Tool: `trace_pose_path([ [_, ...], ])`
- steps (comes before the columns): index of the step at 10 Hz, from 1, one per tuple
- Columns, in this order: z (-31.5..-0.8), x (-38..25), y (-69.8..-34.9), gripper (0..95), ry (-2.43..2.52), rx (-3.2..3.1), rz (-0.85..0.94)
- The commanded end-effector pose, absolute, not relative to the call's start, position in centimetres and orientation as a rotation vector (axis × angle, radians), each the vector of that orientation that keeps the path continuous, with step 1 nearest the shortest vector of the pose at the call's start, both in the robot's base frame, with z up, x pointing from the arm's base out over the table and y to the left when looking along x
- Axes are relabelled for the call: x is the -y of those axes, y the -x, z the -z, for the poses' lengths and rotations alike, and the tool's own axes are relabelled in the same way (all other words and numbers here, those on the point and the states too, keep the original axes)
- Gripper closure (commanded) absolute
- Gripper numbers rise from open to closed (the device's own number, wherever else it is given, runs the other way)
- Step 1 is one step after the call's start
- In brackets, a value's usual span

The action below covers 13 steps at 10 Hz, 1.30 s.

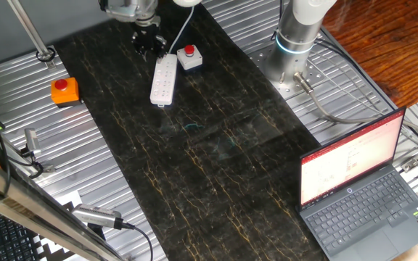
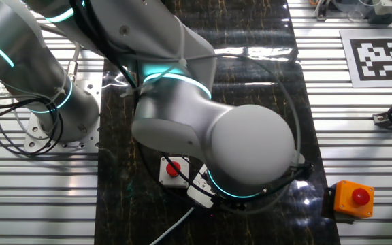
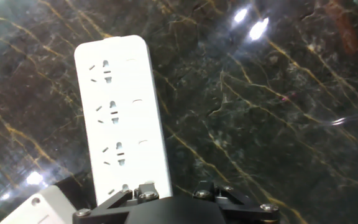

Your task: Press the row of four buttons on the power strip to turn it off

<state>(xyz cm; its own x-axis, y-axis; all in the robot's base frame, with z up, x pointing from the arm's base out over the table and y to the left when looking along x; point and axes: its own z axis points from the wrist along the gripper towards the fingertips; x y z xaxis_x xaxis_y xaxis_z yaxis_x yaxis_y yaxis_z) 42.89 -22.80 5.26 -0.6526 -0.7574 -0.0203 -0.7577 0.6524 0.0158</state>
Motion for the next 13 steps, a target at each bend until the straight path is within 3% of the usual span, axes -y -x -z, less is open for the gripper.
trace_pose_path([
  [1, -5.50, 22.76, -42.74, 57.0, 1.319, -2.837, -0.036],
  [13, -5.50, 22.76, -42.74, 57.0, 1.374, -2.832, -0.009],
])
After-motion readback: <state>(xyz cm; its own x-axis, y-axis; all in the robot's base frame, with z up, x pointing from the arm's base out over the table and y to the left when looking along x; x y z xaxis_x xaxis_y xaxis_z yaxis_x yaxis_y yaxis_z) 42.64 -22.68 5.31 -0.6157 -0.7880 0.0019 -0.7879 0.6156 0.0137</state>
